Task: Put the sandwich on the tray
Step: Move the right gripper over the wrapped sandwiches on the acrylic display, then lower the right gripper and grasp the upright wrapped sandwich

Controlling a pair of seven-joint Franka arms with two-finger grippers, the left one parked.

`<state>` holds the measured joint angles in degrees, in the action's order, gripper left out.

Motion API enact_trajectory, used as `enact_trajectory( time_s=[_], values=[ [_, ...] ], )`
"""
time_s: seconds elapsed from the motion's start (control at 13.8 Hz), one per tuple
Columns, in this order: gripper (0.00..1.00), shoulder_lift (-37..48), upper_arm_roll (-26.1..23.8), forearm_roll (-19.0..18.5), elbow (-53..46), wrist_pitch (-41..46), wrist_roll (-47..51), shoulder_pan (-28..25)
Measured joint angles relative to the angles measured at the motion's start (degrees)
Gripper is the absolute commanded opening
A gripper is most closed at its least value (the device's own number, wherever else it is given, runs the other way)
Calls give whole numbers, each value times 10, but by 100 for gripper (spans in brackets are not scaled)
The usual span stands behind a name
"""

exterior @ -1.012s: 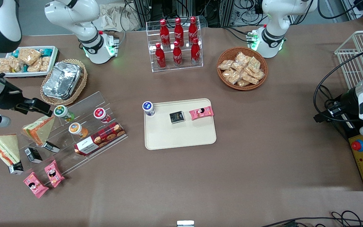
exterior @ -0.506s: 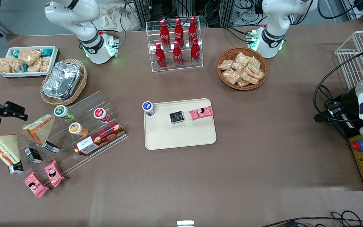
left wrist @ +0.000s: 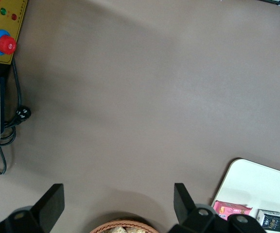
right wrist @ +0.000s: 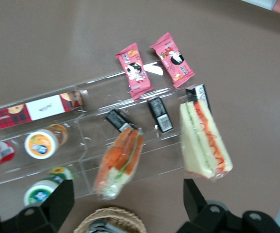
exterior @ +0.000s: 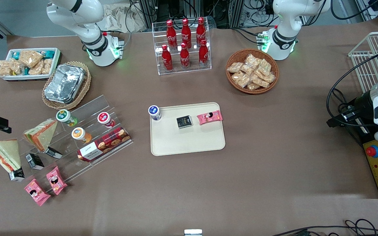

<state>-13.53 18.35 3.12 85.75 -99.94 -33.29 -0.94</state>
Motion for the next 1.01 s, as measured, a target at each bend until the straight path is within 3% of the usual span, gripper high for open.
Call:
enact_trajectory(
  time_s=[0.43, 1.01],
  values=[
    [100, -48, 1, 34, -1, -57, -112, 64],
    [100, -110, 1, 86, -2, -121, -190, 105]
  ],
)
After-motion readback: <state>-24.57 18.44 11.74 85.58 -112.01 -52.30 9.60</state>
